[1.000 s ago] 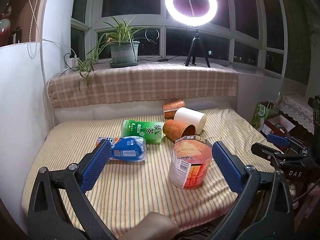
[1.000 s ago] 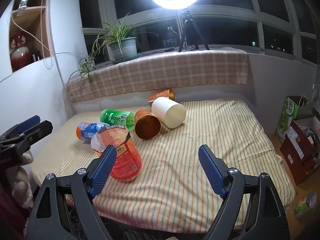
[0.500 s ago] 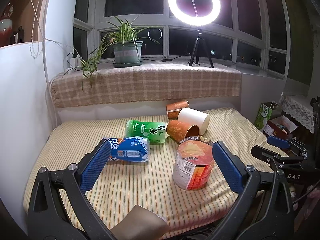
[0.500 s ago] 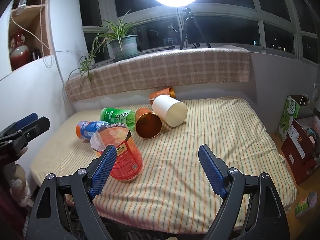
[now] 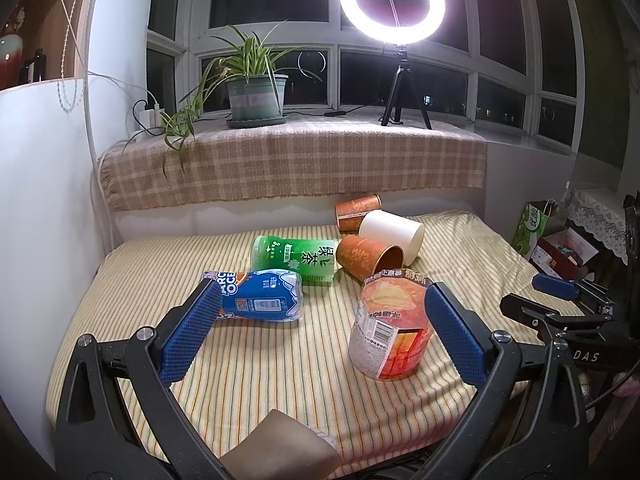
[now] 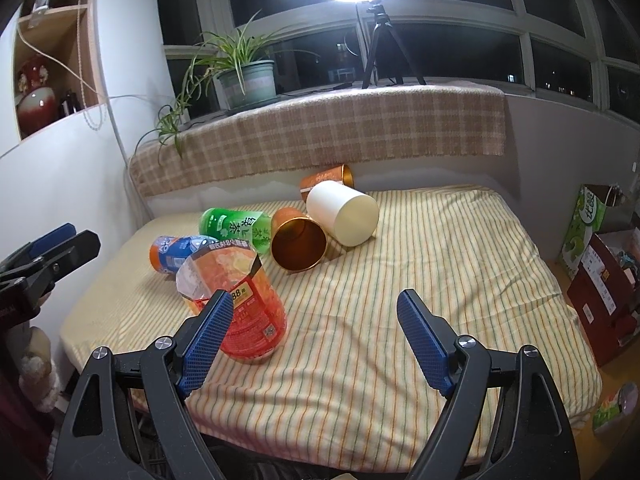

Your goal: Flip cup upright

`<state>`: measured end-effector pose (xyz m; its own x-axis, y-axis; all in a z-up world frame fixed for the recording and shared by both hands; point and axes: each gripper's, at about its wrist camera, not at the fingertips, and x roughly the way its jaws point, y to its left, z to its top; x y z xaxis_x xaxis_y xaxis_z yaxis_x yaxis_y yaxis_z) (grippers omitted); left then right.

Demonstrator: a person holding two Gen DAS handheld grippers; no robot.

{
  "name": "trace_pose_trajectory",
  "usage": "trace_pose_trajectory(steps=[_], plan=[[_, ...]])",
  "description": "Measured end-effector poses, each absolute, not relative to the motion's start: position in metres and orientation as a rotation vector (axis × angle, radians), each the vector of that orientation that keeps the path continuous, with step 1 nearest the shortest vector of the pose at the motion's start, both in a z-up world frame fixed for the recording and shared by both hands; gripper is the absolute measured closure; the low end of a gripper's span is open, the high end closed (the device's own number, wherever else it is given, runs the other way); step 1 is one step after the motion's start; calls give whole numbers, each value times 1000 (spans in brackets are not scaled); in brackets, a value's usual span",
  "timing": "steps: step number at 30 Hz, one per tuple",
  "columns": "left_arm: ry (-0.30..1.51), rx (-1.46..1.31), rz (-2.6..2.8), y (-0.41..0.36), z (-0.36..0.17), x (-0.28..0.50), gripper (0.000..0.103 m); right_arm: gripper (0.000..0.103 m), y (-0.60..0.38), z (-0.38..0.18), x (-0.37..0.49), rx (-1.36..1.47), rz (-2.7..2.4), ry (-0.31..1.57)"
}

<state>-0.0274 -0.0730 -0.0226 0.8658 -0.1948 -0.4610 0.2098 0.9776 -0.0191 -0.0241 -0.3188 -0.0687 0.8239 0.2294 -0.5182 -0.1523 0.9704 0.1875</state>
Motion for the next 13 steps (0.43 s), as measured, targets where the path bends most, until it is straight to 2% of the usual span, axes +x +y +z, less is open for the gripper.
trace_pose_trajectory(steps=[13], plan=[[486, 42, -203, -72, -27, -23, 0, 19, -315, -71, -19, 137, 215, 579]])
